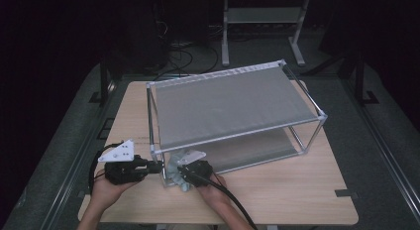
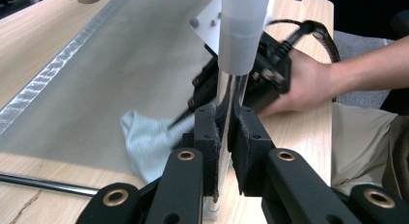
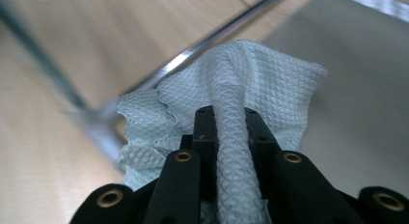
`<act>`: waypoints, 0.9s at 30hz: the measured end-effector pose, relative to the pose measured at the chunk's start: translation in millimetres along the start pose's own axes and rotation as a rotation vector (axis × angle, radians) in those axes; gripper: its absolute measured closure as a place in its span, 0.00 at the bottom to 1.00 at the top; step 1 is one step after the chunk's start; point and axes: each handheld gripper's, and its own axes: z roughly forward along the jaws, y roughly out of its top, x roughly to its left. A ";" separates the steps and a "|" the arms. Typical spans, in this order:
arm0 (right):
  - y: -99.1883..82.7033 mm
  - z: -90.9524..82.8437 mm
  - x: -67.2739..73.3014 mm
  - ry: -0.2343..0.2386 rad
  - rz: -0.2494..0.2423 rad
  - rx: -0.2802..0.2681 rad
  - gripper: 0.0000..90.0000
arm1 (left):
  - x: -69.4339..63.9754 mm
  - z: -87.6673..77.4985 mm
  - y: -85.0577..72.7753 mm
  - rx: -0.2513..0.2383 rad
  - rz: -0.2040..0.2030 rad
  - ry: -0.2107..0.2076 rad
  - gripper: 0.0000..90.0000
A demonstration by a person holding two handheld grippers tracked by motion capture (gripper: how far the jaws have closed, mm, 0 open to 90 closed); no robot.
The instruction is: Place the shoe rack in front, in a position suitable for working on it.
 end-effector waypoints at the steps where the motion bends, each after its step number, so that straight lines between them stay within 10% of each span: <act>1: -2.0 -1.5 -5.2 -0.032 -0.004 0.003 0.87 | 0.1 0.1 0.1 0.000 0.000 -0.001 0.90; 4: -9.5 -9.2 -25.9 -0.057 0.093 -0.001 0.87 | 0.4 1.5 0.9 -0.001 0.001 -0.005 0.90; 10: -3.1 -1.2 -4.3 0.004 0.026 -0.013 0.87 | 0.8 0.6 0.1 -0.003 -0.003 -0.006 0.90; 17: -15.6 -16.3 -35.3 -0.104 0.088 0.013 0.87 | 1.9 1.0 -0.9 -0.010 -0.010 -0.014 0.90; 22: -11.5 -12.2 -14.6 -0.024 0.085 0.009 0.87 | 1.6 0.7 -0.8 -0.008 -0.012 -0.010 0.90; 27: -16.2 -18.2 -27.9 -0.081 0.076 0.023 0.87 | 1.4 0.6 -1.2 -0.010 -0.015 -0.010 0.90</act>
